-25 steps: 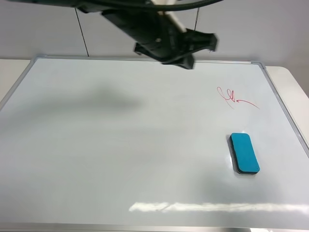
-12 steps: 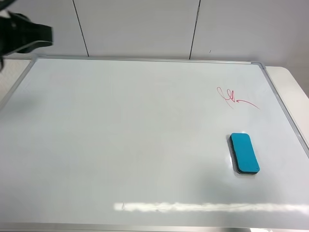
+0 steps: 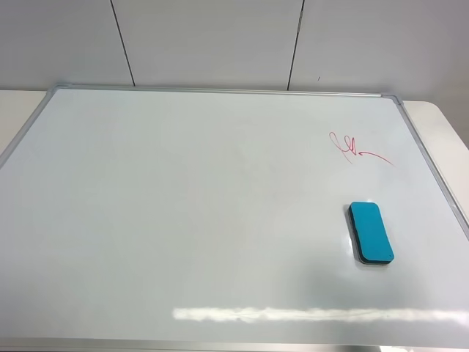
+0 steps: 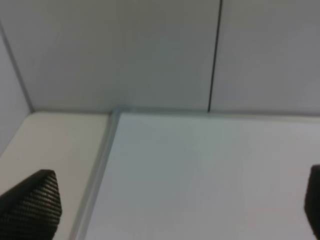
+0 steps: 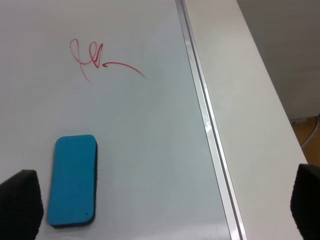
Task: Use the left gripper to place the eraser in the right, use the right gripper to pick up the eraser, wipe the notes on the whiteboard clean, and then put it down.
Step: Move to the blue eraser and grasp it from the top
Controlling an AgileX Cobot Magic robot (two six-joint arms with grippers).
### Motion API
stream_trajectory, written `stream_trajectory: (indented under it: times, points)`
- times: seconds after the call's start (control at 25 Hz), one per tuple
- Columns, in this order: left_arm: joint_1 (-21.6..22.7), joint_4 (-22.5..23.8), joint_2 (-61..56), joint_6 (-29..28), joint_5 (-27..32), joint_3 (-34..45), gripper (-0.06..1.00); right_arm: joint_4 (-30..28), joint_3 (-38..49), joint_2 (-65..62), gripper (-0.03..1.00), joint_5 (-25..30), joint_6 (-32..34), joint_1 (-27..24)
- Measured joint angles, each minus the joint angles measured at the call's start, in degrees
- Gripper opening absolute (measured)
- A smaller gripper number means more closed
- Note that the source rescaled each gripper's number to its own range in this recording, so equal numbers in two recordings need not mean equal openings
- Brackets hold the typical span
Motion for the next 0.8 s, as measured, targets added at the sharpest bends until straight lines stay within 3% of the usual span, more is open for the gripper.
stream_trajectory:
  times: [0.2,0.44,0.6,0.8]
  points:
    - [0.38,-0.39,-10.91,0.07,17.71,-0.01,0.99,0.00,0.00,0.00,1.00,0.00,0.00,0.00]
    - [0.38,-0.39,-18.93,0.13,32.16,-0.01,0.99,0.00,0.00,0.00,1.00,0.00,0.00,0.00]
    - [0.38,1.52,-19.28,0.38,35.49,0.93,0.99,0.00,0.00,0.00,1.00,0.00,0.00,0.00]
    - [0.38,3.38,-19.32,0.56,33.15,3.10,0.99,0.00,0.00,0.00,1.00,0.00,0.00,0.00]
